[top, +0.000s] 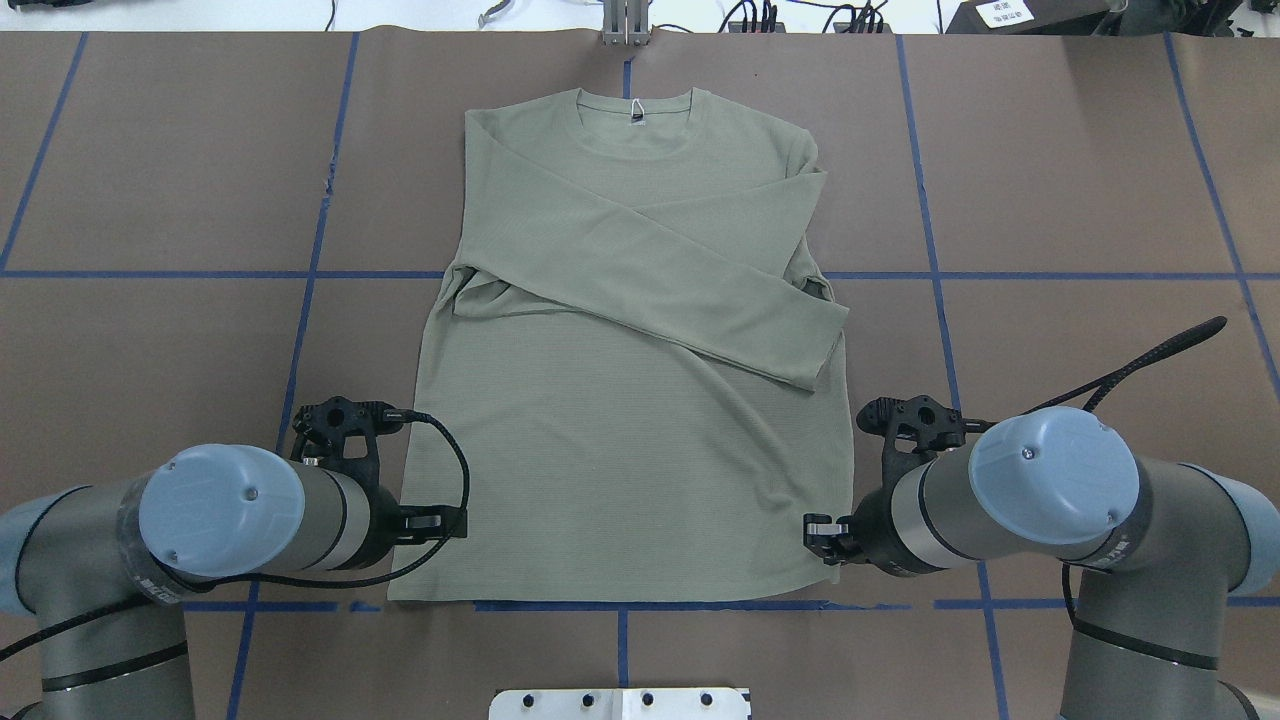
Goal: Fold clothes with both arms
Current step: 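Move both grippers to the hem corners nearest the robot and grasp them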
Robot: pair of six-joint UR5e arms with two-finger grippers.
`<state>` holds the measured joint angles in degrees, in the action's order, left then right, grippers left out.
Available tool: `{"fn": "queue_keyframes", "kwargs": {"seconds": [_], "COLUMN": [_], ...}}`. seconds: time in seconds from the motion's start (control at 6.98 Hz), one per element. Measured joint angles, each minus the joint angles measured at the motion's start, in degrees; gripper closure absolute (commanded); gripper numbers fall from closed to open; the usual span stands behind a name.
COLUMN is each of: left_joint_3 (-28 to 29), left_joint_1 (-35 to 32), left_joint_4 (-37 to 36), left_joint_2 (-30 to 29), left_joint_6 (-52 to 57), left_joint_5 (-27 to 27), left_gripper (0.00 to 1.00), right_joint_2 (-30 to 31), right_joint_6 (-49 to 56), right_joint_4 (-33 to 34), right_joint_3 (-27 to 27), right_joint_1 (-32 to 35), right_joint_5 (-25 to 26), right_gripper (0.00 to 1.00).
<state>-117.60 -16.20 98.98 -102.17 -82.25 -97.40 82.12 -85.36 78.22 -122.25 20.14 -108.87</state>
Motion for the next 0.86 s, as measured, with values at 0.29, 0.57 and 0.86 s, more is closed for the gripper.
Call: {"fn": "queue_keyframes", "kwargs": {"seconds": [0.29,0.57,0.86], "left_joint_3": [0.8,1.5,1.8], "left_joint_1": [1.4,3.4,4.6], "left_joint_4": [-0.1,-0.1,-0.2], "left_joint_2": [0.9,1.2,1.2], "left_joint_6": [-1.4,-3.7,-5.3], "left_joint_5": [0.9,1.1,1.2], "left_gripper": [0.22,0.33,0.43], "right_joint_2": [-0.1,-0.2,-0.1], "right_joint_6": [0.0,0.0,-0.1], "right_joint_4": [0.0,0.0,0.0], "right_joint_3": [-0.1,-0.5,-0.6], "right_joint_1": [0.3,0.4,0.4], "right_joint_5": [0.0,0.0,0.0], "right_gripper": [1.00,1.00,1.00]}}
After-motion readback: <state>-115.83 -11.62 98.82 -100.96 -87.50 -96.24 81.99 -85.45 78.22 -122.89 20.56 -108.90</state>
